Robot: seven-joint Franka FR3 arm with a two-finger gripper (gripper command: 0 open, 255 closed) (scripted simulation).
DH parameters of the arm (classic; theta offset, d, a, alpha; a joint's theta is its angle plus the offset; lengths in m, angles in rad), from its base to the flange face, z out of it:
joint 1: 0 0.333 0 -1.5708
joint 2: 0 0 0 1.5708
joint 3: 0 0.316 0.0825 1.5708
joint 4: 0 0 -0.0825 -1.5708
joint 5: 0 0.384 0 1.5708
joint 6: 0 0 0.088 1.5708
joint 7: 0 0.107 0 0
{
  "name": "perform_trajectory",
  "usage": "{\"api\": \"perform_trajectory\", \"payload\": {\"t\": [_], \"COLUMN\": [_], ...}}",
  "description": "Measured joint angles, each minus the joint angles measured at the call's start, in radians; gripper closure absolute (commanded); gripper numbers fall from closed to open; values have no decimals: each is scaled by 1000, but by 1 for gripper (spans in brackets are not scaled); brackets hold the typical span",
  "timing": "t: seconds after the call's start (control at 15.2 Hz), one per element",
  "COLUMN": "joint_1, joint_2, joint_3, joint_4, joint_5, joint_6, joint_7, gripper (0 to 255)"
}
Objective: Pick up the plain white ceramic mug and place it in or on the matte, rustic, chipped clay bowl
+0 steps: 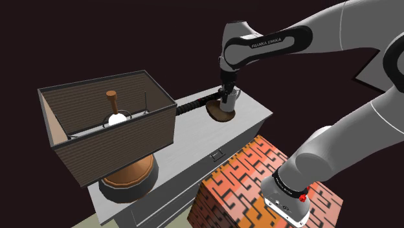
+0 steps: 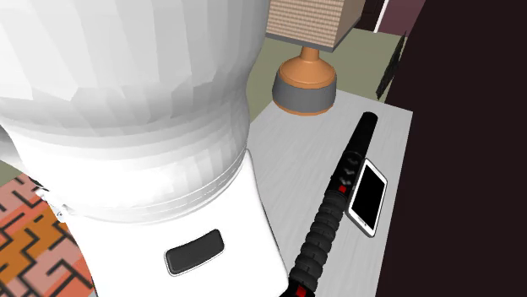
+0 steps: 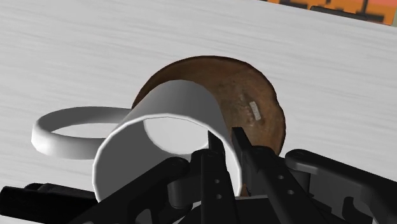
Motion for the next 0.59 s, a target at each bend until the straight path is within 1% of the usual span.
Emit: {"api": "perform_trajectory", "payload": {"t": [0.33,0.4,0.59], "joint_1": [0,0,0], "joint_2": [3,3,3], "joint_3": [0,0,0], "joint_4": [-5,-5,-5], "joint_5": [0,0,0], "joint_6": [8,8,9], "joint_7": [1,1,1], "gripper": [255,0,0]}}
